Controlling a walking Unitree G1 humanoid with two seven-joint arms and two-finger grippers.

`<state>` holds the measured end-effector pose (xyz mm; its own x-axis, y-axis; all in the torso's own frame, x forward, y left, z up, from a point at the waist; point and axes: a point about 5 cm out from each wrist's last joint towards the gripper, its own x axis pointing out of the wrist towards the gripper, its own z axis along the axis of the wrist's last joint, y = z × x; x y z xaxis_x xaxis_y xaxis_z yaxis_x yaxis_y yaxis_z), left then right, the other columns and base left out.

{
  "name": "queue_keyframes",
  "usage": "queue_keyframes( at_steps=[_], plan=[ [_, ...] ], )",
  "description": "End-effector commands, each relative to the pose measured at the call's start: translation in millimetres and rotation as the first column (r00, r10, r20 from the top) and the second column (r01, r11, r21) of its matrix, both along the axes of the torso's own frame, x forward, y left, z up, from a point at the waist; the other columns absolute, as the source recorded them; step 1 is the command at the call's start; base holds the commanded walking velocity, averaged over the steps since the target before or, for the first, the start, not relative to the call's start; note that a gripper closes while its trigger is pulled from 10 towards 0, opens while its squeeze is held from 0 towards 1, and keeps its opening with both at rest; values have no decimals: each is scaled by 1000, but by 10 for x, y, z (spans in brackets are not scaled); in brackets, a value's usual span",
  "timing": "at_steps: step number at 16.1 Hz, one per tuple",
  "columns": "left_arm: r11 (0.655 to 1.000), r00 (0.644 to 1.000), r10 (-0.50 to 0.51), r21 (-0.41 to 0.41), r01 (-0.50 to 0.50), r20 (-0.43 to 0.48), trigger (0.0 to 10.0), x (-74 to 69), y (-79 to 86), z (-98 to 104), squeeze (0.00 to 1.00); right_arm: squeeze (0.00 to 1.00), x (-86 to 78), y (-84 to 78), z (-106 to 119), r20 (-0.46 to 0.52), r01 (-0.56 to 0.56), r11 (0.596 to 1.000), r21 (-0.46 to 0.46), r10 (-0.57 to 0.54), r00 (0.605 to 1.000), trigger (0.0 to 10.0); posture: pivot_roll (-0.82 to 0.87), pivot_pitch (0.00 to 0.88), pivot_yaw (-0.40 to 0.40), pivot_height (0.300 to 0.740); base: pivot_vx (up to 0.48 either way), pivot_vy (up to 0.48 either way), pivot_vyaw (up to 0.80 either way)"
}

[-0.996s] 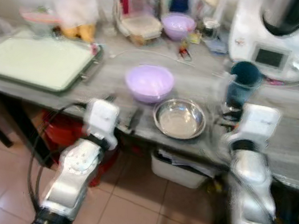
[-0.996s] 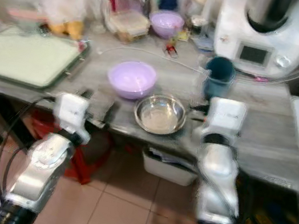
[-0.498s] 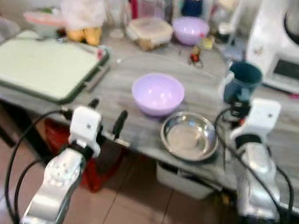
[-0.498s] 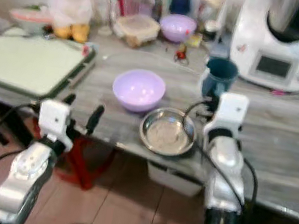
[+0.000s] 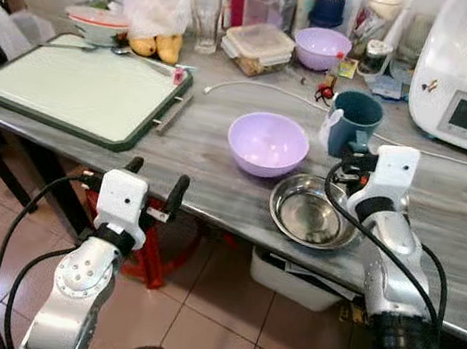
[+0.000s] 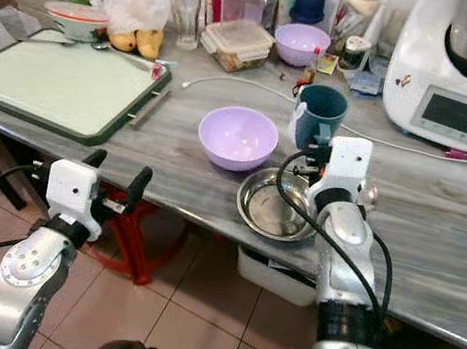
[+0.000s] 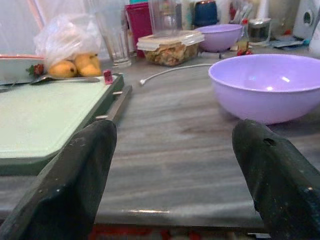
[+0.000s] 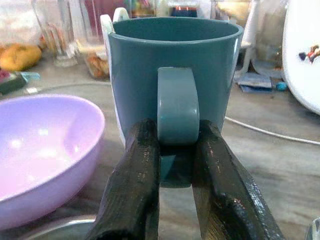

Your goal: Setting the table

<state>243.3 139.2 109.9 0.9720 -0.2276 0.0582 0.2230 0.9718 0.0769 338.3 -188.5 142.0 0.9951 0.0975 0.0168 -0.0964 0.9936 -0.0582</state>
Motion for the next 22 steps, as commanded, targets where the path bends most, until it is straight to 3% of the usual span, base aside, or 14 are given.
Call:
queue_keyframes(
  at_steps=[1,10,11,13,22],
  plan=[
    [1000,1000,-4,9,3,5,10000,-10,15,35,0,0,33,23,61,26,-6,1000,-16,7,1000,10000,55,91,69,740,0,0,0],
    [1000,1000,-4,10,4,-5,10000,-24,14,44,0,0,17,4,-165,-60,8,999,-49,-11,998,10000,58,104,67,740,0,0,0],
    [1000,1000,-1,10,1,-8,10000,-26,10,46,0,90,-4,10,-199,-63,3,999,-44,-6,998,10000,57,105,67,740,0,0,0],
    [1000,1000,-3,12,3,-13,10000,-25,7,45,0,1000,-13,-27,-220,-68,26,998,-63,-30,997,10000,51,104,69,740,0,0,0],
    [1000,1000,7,18,-7,-6,10000,49,29,71,0,1000,-119,-84,-56,9,73,994,-78,-73,997,10000,31,104,58,740,0,0,0]
  ],
)
